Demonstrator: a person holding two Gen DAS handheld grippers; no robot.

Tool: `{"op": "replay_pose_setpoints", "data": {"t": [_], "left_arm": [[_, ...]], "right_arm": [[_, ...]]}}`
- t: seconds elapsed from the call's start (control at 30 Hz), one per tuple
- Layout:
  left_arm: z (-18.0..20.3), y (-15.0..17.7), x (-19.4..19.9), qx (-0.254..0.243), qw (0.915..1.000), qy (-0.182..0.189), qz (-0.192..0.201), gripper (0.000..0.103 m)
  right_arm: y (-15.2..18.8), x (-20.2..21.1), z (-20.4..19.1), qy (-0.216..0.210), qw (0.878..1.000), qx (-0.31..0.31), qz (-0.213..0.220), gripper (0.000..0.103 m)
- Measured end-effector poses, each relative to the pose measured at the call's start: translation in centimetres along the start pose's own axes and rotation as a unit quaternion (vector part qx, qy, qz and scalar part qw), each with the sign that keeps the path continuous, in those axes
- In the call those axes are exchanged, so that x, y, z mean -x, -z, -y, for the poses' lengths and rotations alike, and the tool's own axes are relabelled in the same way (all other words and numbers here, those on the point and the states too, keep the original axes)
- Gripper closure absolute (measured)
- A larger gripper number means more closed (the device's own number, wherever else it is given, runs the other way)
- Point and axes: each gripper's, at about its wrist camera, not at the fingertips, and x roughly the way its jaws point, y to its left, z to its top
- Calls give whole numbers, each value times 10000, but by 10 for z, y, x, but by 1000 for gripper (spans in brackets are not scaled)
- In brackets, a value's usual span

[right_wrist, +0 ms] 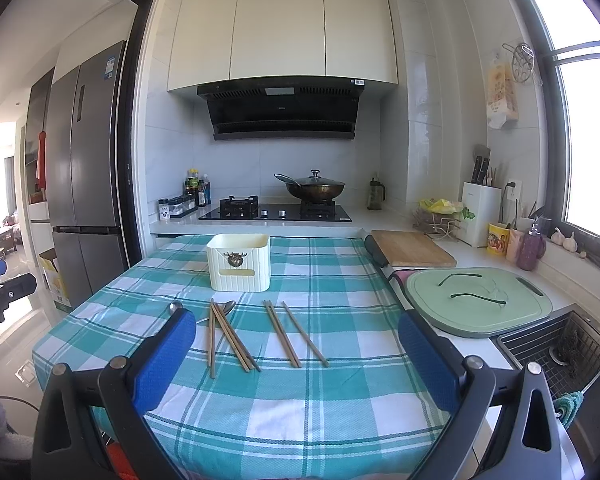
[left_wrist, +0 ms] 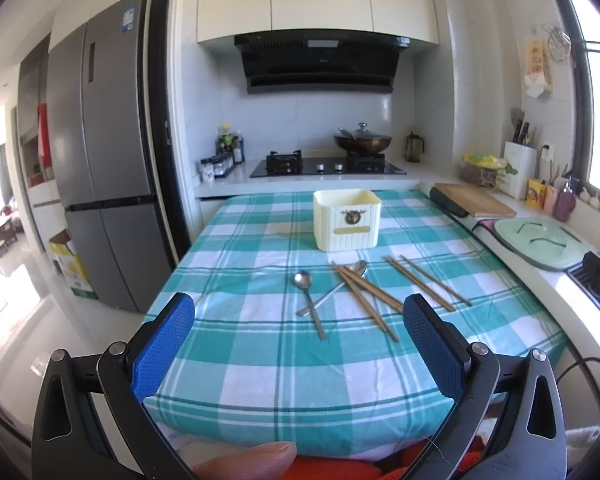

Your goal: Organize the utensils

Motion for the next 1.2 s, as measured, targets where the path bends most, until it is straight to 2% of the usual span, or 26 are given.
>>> {"op": "replay_pose_setpoints", "data": {"t": [1.2], "left_arm": [[7, 1, -25, -21, 9995, 79, -293, 0]], "right_arm": [[1, -11, 6, 79, 9999, -59, -62, 0]]}}
